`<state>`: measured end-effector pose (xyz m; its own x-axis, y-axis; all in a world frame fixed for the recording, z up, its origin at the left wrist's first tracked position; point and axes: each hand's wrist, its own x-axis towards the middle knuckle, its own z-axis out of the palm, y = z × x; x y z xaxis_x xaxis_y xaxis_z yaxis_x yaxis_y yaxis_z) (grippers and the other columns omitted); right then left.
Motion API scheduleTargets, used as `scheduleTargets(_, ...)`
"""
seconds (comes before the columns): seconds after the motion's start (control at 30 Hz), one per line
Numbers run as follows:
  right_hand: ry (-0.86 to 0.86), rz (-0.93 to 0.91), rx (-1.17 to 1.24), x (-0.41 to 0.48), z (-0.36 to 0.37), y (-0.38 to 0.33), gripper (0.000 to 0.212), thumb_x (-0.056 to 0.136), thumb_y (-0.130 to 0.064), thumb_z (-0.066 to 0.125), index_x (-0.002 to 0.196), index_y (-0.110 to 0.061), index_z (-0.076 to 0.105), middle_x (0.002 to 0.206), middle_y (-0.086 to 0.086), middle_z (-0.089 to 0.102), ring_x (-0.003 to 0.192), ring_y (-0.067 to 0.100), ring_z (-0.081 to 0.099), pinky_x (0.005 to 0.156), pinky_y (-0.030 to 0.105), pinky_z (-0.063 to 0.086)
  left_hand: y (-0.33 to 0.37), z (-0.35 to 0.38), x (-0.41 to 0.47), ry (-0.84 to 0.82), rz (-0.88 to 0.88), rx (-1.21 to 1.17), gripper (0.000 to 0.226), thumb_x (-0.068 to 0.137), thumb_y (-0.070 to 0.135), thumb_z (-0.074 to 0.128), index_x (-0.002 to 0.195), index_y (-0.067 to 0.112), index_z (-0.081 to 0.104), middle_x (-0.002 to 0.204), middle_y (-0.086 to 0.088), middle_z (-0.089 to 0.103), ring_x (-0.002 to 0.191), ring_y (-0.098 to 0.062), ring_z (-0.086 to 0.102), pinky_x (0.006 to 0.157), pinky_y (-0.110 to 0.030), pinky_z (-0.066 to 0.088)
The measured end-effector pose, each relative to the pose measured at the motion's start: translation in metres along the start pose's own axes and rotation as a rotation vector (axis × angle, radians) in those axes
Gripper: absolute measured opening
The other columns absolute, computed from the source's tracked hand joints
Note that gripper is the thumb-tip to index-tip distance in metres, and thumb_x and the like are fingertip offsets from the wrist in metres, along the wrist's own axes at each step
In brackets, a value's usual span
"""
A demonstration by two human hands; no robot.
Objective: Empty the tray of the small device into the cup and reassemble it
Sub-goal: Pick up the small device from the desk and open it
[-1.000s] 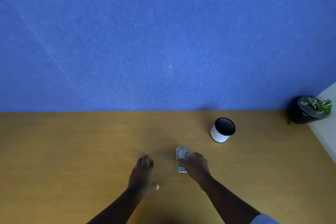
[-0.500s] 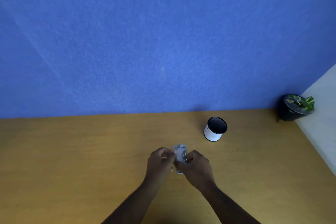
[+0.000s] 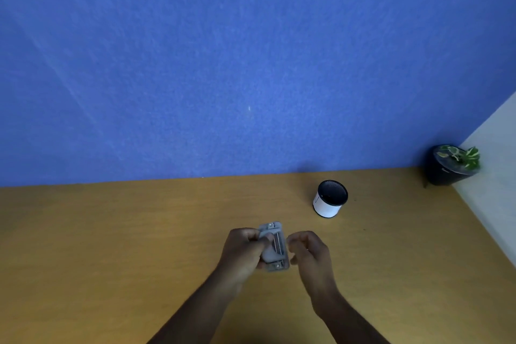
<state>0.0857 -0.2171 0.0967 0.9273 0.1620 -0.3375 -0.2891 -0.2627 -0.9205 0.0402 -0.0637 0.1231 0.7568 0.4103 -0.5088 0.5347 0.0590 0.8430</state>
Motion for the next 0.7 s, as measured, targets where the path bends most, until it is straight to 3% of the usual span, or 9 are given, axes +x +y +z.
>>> scheduleTargets(0.07, -0.042, 0.123, 0.162, 0.003, -0.005, -0.007, 0.022, 0.100, -0.029, 0.060, 0.103, -0.012, 0.074, 0.103, 0.013, 0.079, 0.086, 0.030, 0.074, 0.073, 0.040, 0.056, 0.002, -0.001, -0.002, -0.025, -0.015, -0.026, 0.021, 0.100, 0.022, 0.074, 0.092, 0.005, 0.082, 0.094, -0.015, 0.083, 0.080, -0.022, 0.077, 0.061, -0.028, 0.061)
scheduleTargets(0.2, -0.359, 0.381, 0.518, 0.007, -0.011, -0.013, 0.058, 0.112, -0.047, 0.038, 0.127, -0.005, 0.075, 0.125, 0.028, 0.077, 0.110, 0.047, 0.073, 0.082, 0.049, 0.061, 0.007, 0.001, -0.011, -0.083, 0.004, -0.032, 0.017, 0.098, 0.020, 0.077, 0.093, 0.005, 0.082, 0.098, -0.019, 0.084, 0.079, -0.019, 0.078, 0.066, -0.031, 0.063)
scheduleTargets(0.3, -0.525, 0.421, 0.654, 0.006, -0.008, -0.011, 0.073, 0.111, -0.056, 0.031, 0.138, 0.001, 0.066, 0.121, 0.029, 0.071, 0.094, 0.038, 0.071, 0.069, 0.041, 0.058, 0.007, 0.003, -0.016, -0.106, 0.042, 0.010, 0.015, 0.096, 0.021, 0.079, 0.090, 0.007, 0.082, 0.084, -0.013, 0.083, 0.071, -0.014, 0.076, 0.062, -0.029, 0.060)
scheduleTargets(0.43, -0.561, 0.460, 0.706, 0.006, -0.003, -0.007, 0.071, 0.109, -0.057, 0.036, 0.144, 0.000, 0.061, 0.119, 0.025, 0.069, 0.087, 0.036, 0.070, 0.066, 0.040, 0.056, 0.009, 0.004, -0.022, -0.123, 0.070, 0.073, 0.012, 0.096, 0.022, 0.079, 0.093, 0.011, 0.082, 0.077, -0.002, 0.081, 0.065, -0.007, 0.076, 0.057, -0.023, 0.057)
scheduleTargets(0.57, -0.536, 0.500, 0.722, 0.005, -0.002, -0.003, 0.064, 0.109, -0.055, 0.041, 0.136, -0.006, 0.071, 0.123, 0.025, 0.074, 0.094, 0.039, 0.072, 0.076, 0.046, 0.056, 0.009, 0.006, -0.026, -0.160, 0.073, 0.111, 0.013, 0.097, 0.023, 0.077, 0.094, 0.011, 0.080, 0.070, 0.004, 0.075, 0.058, -0.001, 0.071, 0.054, -0.021, 0.054)
scheduleTargets(0.7, -0.496, 0.522, 0.745, 0.003, -0.001, -0.001, 0.063, 0.108, -0.055, 0.041, 0.133, -0.007, 0.074, 0.116, 0.023, 0.075, 0.089, 0.037, 0.068, 0.074, 0.044, 0.047, 0.008, 0.007, -0.028, -0.161, 0.082, 0.143, 0.015, 0.098, 0.022, 0.076, 0.092, 0.009, 0.079, 0.066, 0.006, 0.072, 0.053, -0.001, 0.067, 0.053, -0.021, 0.053)
